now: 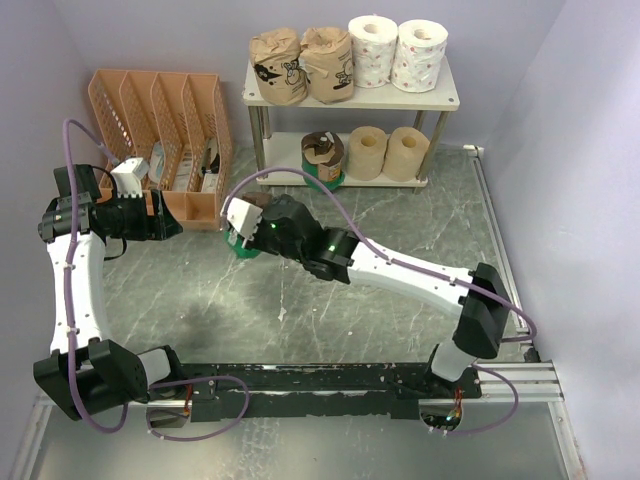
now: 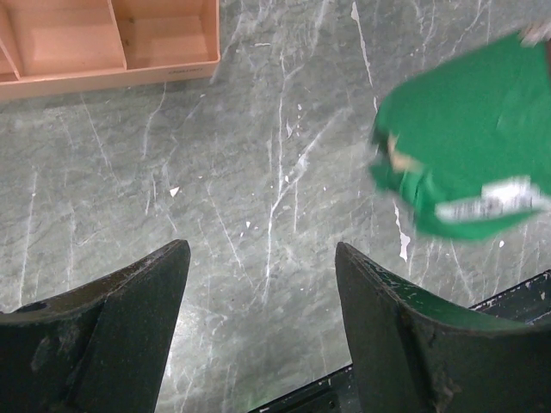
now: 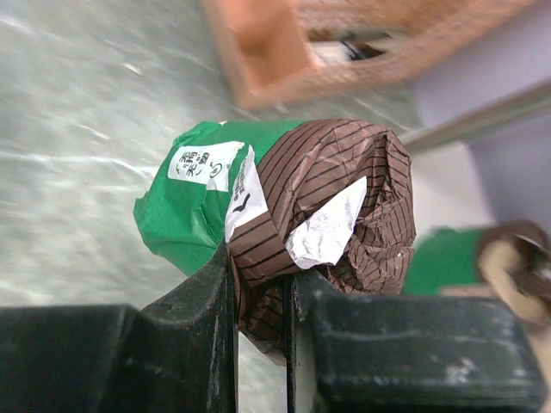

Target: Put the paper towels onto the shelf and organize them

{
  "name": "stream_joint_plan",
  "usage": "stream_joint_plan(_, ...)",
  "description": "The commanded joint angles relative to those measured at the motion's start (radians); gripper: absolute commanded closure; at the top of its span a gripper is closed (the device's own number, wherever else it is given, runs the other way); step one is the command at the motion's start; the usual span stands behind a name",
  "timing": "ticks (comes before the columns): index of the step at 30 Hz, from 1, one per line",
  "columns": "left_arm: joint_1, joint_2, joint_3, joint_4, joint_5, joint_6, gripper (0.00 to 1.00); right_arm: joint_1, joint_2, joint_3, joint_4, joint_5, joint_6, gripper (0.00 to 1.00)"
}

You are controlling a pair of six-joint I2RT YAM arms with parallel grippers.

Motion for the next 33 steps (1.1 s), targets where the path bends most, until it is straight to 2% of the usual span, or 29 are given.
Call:
stream_joint_plan(1, 0.009, -0.001, 0.006, 0.028, 0.032, 0.002, 0.21, -0.024, 0.004, -0.047, 0.068, 0.359, -0.274, 1.00)
stream_joint_plan(4, 0.010, -0.001, 0.000, 0.035, 0.034, -0.008, 0.21, -0.062, 0.031, -0.072, 0.219, 0.415, -0.392, 1.00)
stream_joint_plan(9, 0.009, -0.008, -0.007, 0.037, 0.029, -0.005, 0.21, -0.120, 0.146, 0.025, 0.287, 0.460, -0.522, 1.00)
stream_joint_plan(16, 0.010, -0.024, -0.019, 0.044, 0.015, -0.006, 0.21, -0.201, 0.280, 0.129, 0.377, 0.431, -0.617, 1.00)
stream_joint_plan(33, 0.009, 0.051, 0.005, 0.039, -0.021, -0.002, 0.22, -0.315, 0.544, 0.323, 0.445, 0.332, -0.646, 1.00)
